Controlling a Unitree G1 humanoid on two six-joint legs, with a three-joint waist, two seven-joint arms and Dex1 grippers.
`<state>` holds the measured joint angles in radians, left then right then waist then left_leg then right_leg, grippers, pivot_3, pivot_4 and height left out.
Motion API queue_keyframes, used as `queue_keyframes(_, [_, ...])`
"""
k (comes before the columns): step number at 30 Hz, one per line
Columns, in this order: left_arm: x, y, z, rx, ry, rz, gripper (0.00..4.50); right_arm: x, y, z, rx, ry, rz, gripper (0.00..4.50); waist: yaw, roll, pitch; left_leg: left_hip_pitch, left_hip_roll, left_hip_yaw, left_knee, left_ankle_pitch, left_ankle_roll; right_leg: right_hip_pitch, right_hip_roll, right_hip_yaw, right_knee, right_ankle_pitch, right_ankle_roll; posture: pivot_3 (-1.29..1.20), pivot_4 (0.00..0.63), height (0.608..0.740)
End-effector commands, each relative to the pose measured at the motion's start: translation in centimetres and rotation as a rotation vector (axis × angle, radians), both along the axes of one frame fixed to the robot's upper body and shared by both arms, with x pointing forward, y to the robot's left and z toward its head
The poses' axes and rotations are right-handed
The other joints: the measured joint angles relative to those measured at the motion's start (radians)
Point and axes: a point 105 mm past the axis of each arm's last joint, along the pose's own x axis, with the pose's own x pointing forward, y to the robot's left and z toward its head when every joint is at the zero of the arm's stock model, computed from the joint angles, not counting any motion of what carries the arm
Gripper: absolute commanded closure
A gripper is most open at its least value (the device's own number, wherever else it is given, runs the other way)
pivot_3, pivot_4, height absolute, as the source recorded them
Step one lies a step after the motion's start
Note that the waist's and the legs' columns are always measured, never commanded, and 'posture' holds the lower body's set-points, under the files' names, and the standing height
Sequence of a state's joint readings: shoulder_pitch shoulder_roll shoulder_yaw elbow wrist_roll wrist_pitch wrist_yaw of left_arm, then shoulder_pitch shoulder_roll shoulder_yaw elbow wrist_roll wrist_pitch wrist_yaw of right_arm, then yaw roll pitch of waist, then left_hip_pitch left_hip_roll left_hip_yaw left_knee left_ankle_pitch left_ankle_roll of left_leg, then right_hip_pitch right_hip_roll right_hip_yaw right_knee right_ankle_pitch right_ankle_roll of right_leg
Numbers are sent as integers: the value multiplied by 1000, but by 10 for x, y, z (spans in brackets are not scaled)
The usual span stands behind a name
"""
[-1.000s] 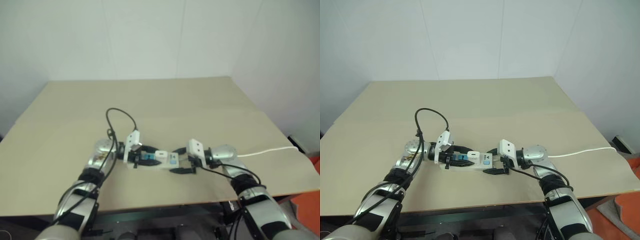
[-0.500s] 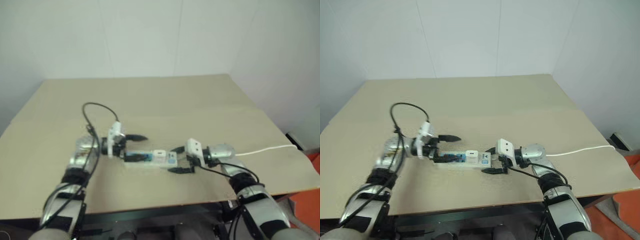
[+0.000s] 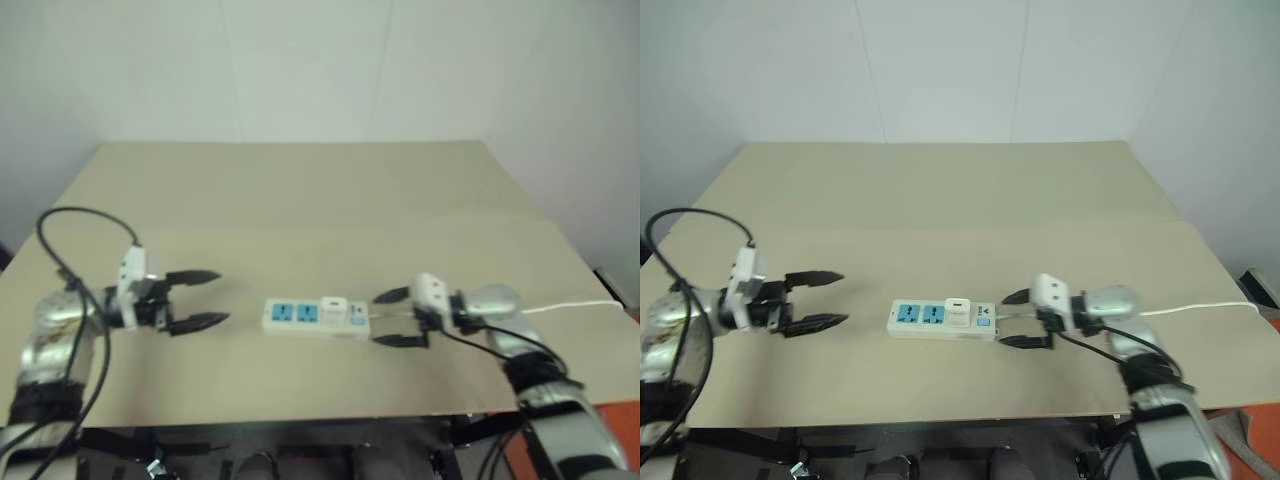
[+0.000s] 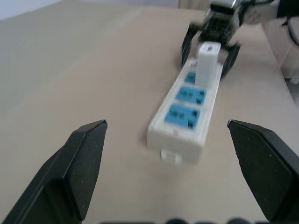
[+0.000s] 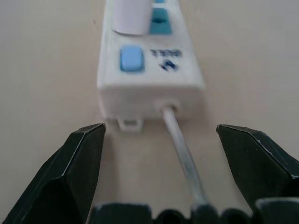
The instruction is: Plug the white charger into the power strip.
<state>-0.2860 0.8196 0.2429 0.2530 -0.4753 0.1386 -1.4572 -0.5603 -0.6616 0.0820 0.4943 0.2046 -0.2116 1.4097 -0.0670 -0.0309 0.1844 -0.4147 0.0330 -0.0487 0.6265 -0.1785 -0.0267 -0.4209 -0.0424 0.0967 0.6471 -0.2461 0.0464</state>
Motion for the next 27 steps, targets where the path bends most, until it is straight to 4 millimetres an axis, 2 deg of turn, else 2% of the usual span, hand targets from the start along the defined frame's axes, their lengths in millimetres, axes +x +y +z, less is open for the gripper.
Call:
queue_keyframes(1, [-9, 7, 16, 24, -53, 23, 0, -14, -18, 41, 6, -96, 19, 46, 4, 0, 2, -1, 0, 0, 0, 0, 0, -1, 0, 0, 0, 0, 0, 0, 150, 740])
queue_keyframes(5, [-15, 15, 12, 58, -24, 68, 0, -28, -51, 55, -70, -113, -68, 46, 8, 0, 2, 0, 1, 0, 0, 0, 0, -1, 0, -1, 0, -1, 1, 0, 150, 740])
queue_keyframes(8, [-16, 14, 11, 56, -28, 70, 0, -34, -64, 59, -95, -112, -138, 46, 10, 0, 2, 0, 1, 2, 1, 0, 0, 0, 0, -1, 0, -1, 1, 0, 150, 740])
queue_keyframes(19, [-6, -3, 9, 27, -69, 42, 0, -59, -71, 54, -95, -69, -244, 46, 11, 0, 2, 0, 1, 4, 2, 0, 0, 0, 0, 0, 0, 0, 2, 0, 150, 740])
queue_keyframes(27, [-1, -5, 8, 37, -65, 36, 0, -64, -80, 52, -120, -80, -309, 46, 15, 0, 2, 0, 1, 5, 3, 0, 0, 0, 0, 1, 0, 1, 3, 0, 150, 740])
